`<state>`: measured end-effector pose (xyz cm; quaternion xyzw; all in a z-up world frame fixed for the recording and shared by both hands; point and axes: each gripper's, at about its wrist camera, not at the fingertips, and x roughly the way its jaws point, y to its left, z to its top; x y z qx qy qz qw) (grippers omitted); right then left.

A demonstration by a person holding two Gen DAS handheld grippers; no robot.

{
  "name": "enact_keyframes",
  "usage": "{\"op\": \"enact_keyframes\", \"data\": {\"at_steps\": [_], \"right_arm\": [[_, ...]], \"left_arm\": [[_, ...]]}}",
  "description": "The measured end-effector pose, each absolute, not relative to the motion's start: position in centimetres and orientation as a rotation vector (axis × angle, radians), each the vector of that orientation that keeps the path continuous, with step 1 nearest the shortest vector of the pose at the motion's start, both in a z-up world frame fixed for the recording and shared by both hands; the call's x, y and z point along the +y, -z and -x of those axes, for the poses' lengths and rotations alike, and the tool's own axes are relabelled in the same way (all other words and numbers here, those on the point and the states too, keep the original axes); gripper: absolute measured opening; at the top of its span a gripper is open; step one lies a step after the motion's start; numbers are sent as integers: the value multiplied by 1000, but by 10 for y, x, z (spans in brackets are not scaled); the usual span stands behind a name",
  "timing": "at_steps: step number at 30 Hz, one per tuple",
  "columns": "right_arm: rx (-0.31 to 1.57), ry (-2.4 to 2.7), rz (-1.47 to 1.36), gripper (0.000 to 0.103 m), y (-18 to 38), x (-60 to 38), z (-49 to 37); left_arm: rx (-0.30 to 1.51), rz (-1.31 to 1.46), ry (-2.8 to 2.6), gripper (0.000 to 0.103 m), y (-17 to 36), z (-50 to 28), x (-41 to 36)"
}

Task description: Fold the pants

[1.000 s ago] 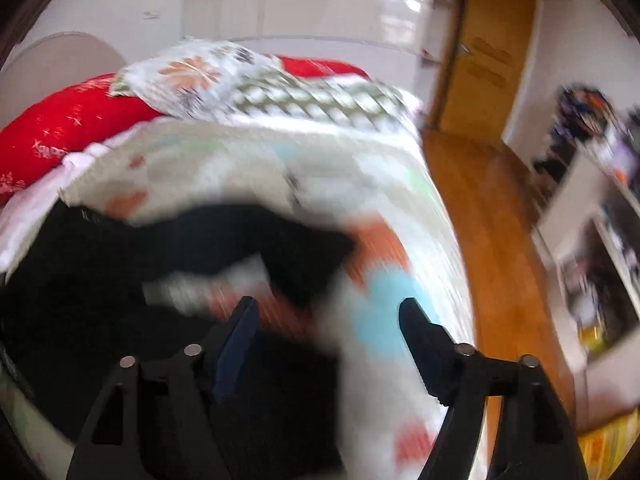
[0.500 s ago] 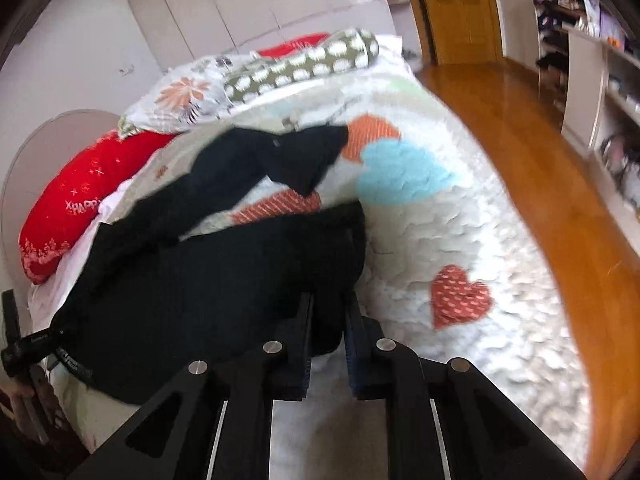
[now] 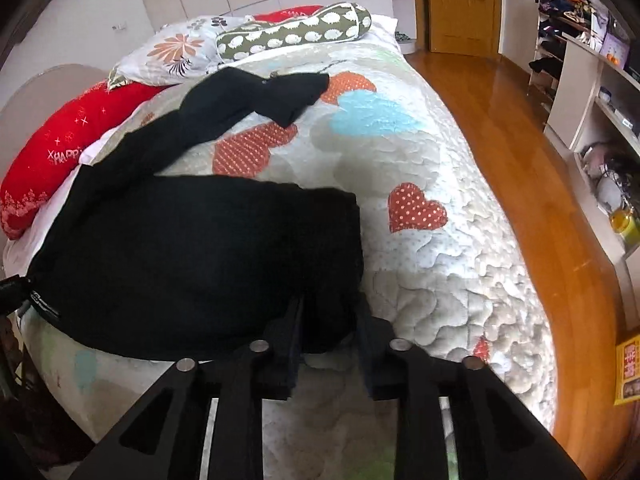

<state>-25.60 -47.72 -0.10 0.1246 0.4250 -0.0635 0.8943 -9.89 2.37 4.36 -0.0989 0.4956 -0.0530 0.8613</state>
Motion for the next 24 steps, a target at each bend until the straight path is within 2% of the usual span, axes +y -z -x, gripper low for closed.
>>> {"op": "enact_keyframes", "data": {"at_steps": [2, 7, 9, 10, 16, 19, 24], "right_arm": [[868, 158, -241, 42, -10, -478, 258], [783, 108, -211, 42, -42, -465, 254], [773, 36, -210, 42, -44, -451, 244], [779, 4, -198, 42, -42, -441, 237], [851, -155, -145, 42, -10, -383, 196], [908, -182, -101, 43, 13, -367, 182], [884, -223, -76, 46, -16, -370, 166]], "left_arm": [[1008, 173, 79, 51, -56, 105, 28], [949, 185, 80, 52, -79, 109, 34], [916, 185, 88, 55, -85, 109, 30], [904, 180, 97, 60, -86, 107, 26], [958, 142, 48, 61, -51, 82, 13], [1047, 144, 12, 61, -24, 70, 21], [1016, 130, 56, 62, -47, 68, 24]]}}
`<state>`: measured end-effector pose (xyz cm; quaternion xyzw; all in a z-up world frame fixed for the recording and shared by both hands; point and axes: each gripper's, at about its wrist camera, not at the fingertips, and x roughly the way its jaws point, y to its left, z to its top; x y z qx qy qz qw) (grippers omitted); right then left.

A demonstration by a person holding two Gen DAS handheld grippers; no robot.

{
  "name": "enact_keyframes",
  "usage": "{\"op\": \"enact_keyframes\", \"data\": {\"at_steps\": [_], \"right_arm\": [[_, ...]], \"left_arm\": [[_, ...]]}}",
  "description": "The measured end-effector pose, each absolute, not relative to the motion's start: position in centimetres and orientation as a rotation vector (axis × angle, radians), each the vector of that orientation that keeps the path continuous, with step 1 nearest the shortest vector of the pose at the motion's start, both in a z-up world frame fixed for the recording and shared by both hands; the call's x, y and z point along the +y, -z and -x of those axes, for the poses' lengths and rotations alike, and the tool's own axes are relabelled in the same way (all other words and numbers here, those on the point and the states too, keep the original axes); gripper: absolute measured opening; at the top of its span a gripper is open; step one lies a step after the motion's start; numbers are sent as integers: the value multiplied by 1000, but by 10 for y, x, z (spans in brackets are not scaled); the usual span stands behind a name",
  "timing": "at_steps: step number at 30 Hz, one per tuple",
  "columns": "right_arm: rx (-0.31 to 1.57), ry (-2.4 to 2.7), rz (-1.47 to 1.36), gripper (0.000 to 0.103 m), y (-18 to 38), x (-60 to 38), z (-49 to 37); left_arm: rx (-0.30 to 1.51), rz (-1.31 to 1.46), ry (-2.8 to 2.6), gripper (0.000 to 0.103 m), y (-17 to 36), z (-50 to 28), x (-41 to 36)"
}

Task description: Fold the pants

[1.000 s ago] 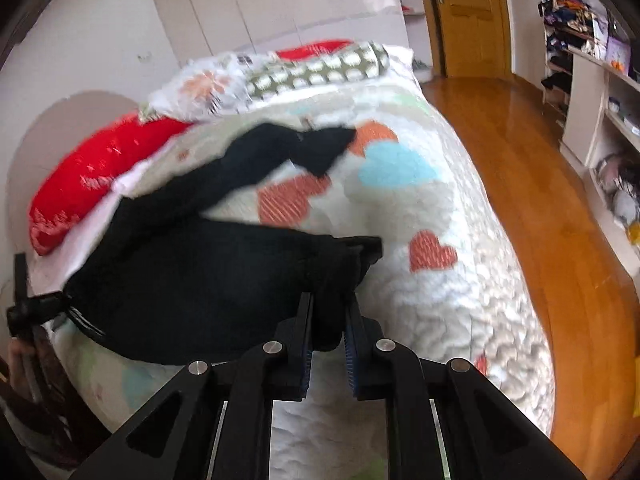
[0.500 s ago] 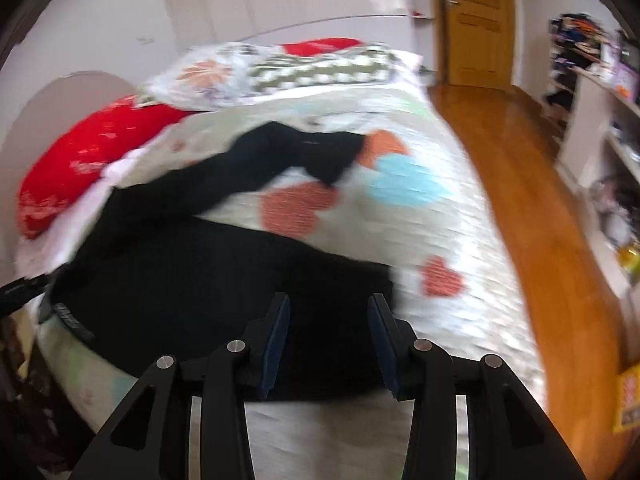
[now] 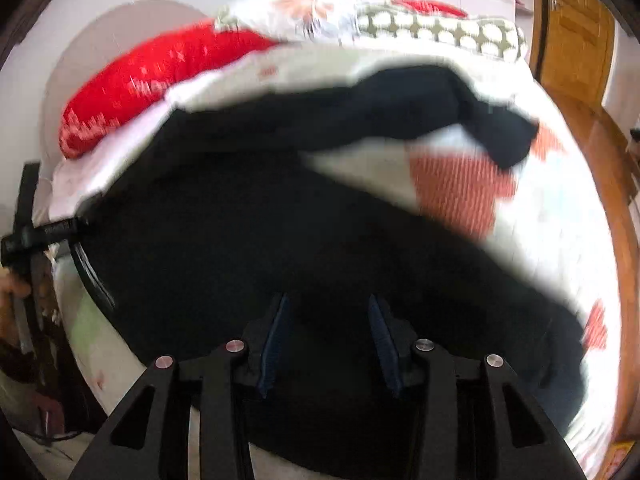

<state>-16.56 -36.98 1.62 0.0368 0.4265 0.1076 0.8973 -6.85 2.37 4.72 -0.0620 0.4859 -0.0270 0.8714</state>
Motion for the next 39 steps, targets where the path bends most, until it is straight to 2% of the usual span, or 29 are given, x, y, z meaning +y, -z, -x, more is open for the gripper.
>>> {"op": "enact_keyframes", "data": {"at_steps": [4, 6, 9, 17, 23, 25, 27, 28, 29, 31, 34, 39], "right_arm": [[779, -200, -24, 51, -56, -373, 126], [736, -205, 10, 60, -72, -370, 101], [733, -246, 69, 65, -85, -360, 62], [835, -343, 173, 65, -70, -324, -32], [974, -434, 186, 65, -26, -299, -68], [1017, -468, 165, 60, -12, -293, -70], [1015, -481, 199, 46, -4, -283, -67], [984, -479, 232, 38, -3, -279, -62], [963, -494, 245, 19, -4, -274, -59], [958, -475, 254, 9, -9, -268, -56], [898, -418, 255, 6, -27, -270, -50], [721, -374, 225, 6, -86, -279, -7]], "left_arm": [[952, 150, 121, 85, -80, 43, 18], [937, 140, 161, 86, -93, 20, 11], [936, 81, 228, 87, -103, -21, -7], [1057, -214, 377, 87, -74, -117, -66], [1117, -474, 374, 87, -29, -135, -98], [1107, -473, 382, 87, -25, -136, -100], [1116, -443, 409, 80, -25, -136, -98], [1130, -419, 441, 63, -26, -136, -97], [1141, -393, 475, 46, -28, -134, -96], [1124, -396, 479, 34, -35, -129, -99], [1074, -391, 465, 30, -50, -118, -100], [957, -269, 497, 30, -110, -89, -77]]}}
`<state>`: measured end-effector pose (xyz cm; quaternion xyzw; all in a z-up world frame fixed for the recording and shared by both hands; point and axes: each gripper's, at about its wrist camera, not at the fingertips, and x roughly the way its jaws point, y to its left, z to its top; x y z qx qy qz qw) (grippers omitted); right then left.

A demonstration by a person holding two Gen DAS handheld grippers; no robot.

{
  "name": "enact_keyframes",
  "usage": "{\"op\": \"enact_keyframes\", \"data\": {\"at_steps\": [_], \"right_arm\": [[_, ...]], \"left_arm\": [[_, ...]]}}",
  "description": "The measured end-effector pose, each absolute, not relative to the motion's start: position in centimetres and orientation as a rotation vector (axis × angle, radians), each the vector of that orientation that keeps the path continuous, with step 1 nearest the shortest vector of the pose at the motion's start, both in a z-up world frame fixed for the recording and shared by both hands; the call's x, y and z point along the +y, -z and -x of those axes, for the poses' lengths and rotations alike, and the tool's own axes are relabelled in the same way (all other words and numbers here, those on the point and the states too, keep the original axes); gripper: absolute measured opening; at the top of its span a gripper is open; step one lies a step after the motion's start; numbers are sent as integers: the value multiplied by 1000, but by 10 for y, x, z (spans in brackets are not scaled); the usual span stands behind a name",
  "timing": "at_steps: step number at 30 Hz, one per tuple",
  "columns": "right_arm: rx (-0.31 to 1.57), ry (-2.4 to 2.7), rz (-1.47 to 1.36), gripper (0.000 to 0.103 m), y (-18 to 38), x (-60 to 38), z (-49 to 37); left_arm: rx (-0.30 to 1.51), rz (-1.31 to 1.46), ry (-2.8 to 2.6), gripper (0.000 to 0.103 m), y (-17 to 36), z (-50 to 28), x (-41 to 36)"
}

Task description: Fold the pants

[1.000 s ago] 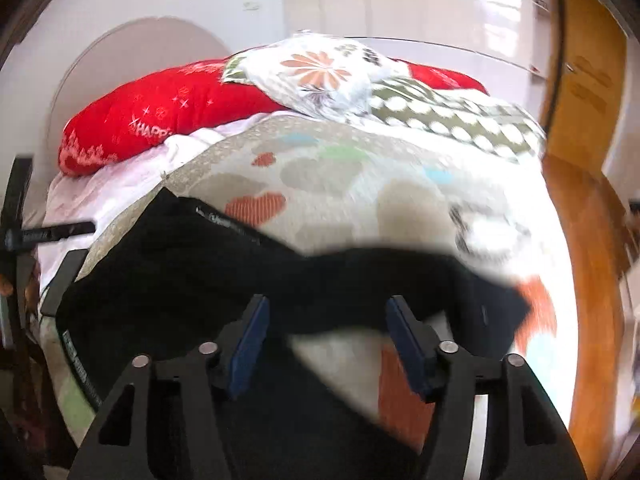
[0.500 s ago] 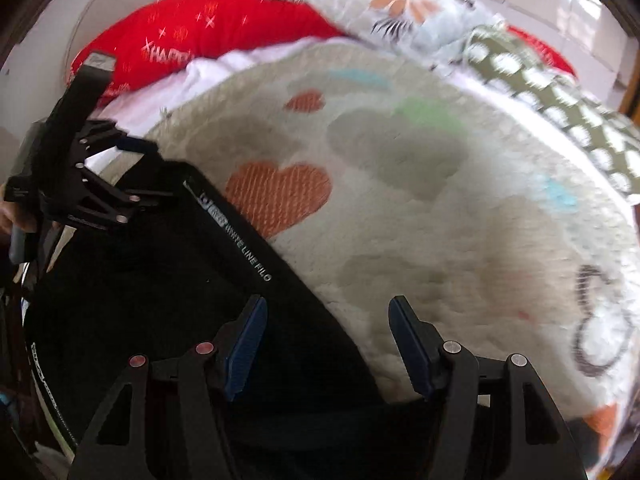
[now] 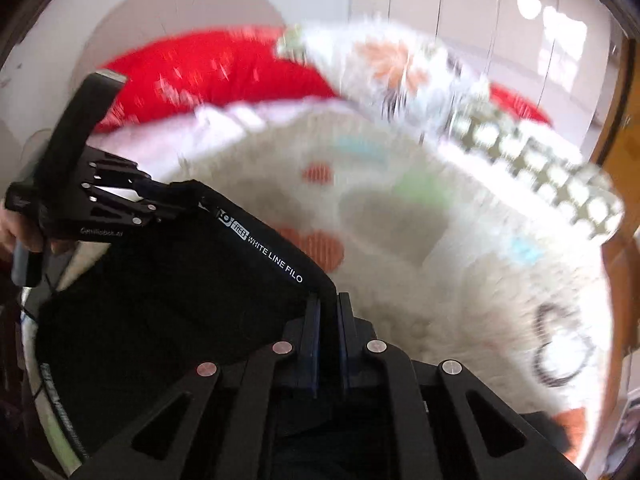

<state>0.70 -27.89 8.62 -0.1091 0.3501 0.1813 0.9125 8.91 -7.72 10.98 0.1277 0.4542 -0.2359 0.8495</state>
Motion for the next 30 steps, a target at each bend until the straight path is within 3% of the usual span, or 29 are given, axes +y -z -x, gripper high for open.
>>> {"op": "enact_keyframes", "data": {"at_steps": [7, 12, 16, 19, 21, 24, 30], "right_arm": [[546, -457, 254, 6, -121, -263, 125], [652, -567, 186, 6, -66, -243, 195], [819, -573, 99, 7, 2, -230, 207], [838, -561, 83, 17, 8, -233, 215], [836, -570, 41, 34, -10, -251, 213], [754, -446, 25, 53, -47, -291, 205], [767, -64, 14, 64, -74, -377, 111]], "left_arm": [[788, -143, 489, 31, -155, 24, -27], [855, -47, 448, 33, -110, 79, 8], [992, 19, 390, 43, -55, 89, 25], [979, 43, 325, 66, -58, 96, 36], [963, 49, 300, 68, -65, 103, 42], [919, 52, 259, 70, -81, 111, 49], [812, -79, 215, 74, -104, 120, 28]]}}
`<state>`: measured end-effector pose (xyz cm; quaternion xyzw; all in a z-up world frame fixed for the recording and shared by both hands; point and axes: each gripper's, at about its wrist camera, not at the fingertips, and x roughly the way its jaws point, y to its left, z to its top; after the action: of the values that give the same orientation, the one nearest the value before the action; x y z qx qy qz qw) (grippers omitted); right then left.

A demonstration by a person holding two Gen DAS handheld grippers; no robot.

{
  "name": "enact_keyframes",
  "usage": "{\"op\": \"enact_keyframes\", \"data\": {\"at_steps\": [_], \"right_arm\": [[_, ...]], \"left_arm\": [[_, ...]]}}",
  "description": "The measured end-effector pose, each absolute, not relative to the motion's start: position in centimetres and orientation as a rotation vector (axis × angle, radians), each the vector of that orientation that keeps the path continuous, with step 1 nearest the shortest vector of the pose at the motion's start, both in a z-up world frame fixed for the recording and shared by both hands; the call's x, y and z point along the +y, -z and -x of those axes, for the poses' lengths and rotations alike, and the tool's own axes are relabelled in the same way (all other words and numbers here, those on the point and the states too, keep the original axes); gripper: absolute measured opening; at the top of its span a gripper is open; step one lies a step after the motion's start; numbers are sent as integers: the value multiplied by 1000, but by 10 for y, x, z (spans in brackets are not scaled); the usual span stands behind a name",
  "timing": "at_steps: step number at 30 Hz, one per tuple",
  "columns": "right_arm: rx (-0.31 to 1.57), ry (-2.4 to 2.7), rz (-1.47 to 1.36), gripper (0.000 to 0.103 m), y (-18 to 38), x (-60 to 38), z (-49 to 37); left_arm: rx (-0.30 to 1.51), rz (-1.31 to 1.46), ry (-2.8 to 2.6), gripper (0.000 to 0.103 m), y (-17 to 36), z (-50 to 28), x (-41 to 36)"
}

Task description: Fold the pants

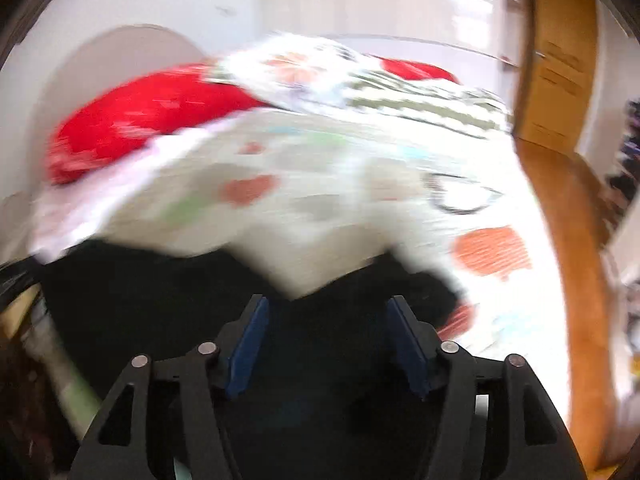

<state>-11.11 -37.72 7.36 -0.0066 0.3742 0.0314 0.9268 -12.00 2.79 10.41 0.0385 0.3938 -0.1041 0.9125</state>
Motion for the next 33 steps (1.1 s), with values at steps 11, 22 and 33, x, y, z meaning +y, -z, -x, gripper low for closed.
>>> {"op": "enact_keyframes", "data": {"at_steps": [11, 22, 33], "right_arm": [[921, -104, 32, 13, -22, -394, 21], [591, -141, -62, 20, -87, -469, 226], [692, -56, -137, 41, -66, -484, 236]], "left_arm": [[941, -78, 73, 80, -74, 124, 75], [857, 141, 165, 81, -96, 124, 71], [889, 6, 377, 81, -90, 121, -30]]}}
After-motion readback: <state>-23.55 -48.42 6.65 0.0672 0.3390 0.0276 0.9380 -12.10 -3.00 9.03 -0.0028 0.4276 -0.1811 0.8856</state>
